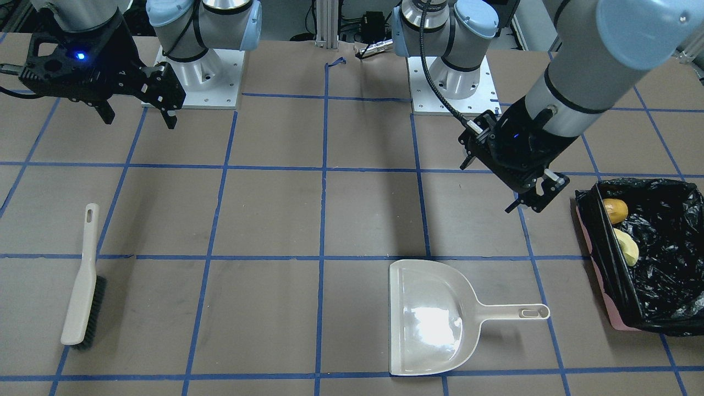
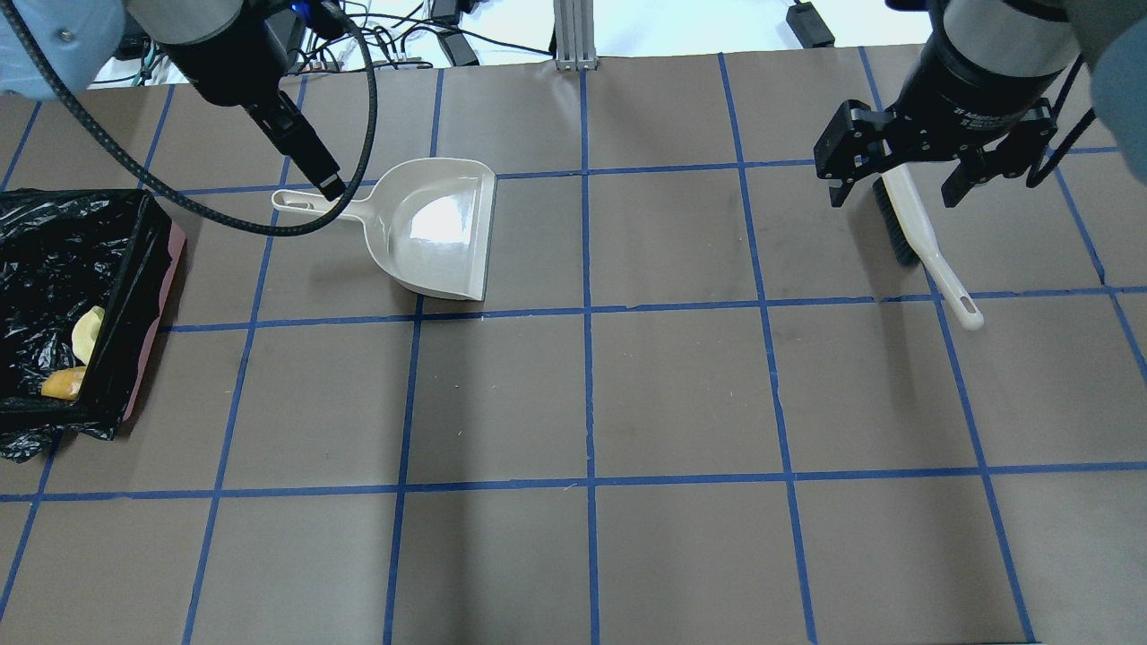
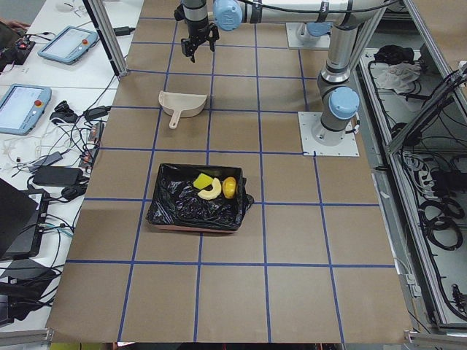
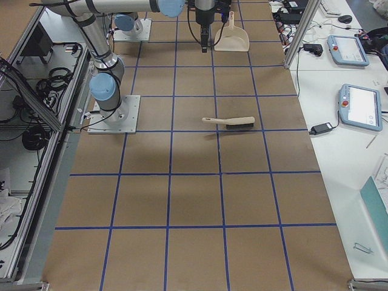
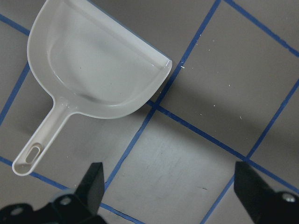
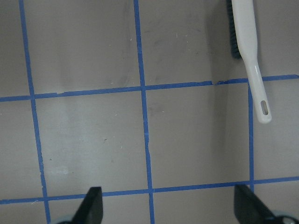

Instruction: Sweep and dump trash into bin

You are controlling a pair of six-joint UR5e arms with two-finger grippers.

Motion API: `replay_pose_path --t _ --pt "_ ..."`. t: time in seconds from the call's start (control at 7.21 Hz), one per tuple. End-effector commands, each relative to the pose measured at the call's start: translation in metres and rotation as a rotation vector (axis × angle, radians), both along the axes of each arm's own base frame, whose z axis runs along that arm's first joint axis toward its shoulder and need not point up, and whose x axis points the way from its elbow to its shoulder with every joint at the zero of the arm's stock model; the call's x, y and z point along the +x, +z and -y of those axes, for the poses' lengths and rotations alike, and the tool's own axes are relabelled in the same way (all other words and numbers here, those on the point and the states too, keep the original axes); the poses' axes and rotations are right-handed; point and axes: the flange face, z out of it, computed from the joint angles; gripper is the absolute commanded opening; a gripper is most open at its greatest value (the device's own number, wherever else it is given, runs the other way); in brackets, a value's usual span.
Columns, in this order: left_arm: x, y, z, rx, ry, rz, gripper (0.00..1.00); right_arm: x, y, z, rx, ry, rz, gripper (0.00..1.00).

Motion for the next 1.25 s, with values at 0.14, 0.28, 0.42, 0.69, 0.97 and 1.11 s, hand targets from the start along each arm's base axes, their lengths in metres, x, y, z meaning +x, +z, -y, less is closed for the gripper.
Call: replay_pose_path --t 0.14,0.28,0.42,0.69,0.97,1.11 --pt "0.000 0.055 -0.046 -0.047 0.394 0.024 1.00 -0.001 0.000 0.000 0.002 -0.003 0.000 1.00" --pt "-0.001 0.053 -0.050 -0.034 0.481 0.024 1.00 -0.001 0.000 0.000 0.002 -0.003 0.001 1.00" --pt "0.000 0.042 -0.040 -0.013 0.578 0.026 1.00 -0.001 -0.001 0.000 0.004 -0.001 0.001 1.00" --pt "0.006 0.014 -0.019 -0.009 0.600 0.091 1.00 -0.001 0.000 0.000 0.002 -0.003 0.000 1.00" --pt "0.005 -0.010 0.003 -0.033 0.667 0.111 1.00 0.000 0.001 -0.001 0.001 -0.002 0.000 1.00" --pt "-0.013 -0.027 0.011 -0.022 0.645 0.114 0.96 0.000 0.001 -0.001 0.001 -0.002 0.000 1.00"
